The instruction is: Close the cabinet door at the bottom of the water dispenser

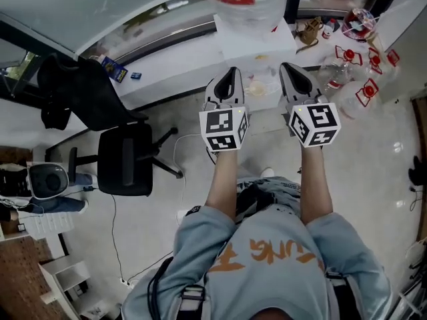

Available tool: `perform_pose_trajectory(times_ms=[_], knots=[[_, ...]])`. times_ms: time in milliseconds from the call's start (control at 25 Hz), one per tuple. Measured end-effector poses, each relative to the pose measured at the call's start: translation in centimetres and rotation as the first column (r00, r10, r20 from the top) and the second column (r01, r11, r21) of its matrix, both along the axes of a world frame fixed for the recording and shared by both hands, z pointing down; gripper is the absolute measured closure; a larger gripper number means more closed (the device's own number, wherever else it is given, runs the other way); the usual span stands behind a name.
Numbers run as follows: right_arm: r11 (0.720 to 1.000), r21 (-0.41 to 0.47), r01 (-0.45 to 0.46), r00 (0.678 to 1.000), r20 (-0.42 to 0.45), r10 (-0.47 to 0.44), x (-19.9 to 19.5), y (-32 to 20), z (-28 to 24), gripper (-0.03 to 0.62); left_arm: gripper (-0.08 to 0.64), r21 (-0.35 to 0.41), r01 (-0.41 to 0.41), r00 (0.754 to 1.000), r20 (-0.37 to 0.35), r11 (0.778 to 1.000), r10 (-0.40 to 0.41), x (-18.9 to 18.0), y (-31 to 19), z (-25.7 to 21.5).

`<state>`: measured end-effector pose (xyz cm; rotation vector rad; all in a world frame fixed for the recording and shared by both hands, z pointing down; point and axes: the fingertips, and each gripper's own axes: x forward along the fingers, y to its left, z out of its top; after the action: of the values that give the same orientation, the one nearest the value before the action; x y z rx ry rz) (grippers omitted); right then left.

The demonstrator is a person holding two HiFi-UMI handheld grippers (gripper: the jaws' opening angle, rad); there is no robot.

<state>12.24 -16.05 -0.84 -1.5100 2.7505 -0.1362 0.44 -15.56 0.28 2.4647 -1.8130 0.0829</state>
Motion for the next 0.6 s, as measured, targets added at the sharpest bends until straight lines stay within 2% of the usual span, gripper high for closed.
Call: perform_pose_trajectory(times_ms=[280,600], knots=[[1.0,0.019,-0.003,1.0,-0.007,0.003,0.0,-0.1,-0.5,0.563,0.54,0.024,-0.044,0.999,0.005,0.999,0.043,1.6,0.1,-1.0],[0.999,0.031,-0.013,1.0,-0.021,0.013,0.5,0.0,-0.5,0.563,0.54,0.042,-0.006,1.0,-0.001,0.999,0.006,1.2,0.4,-1.3]])
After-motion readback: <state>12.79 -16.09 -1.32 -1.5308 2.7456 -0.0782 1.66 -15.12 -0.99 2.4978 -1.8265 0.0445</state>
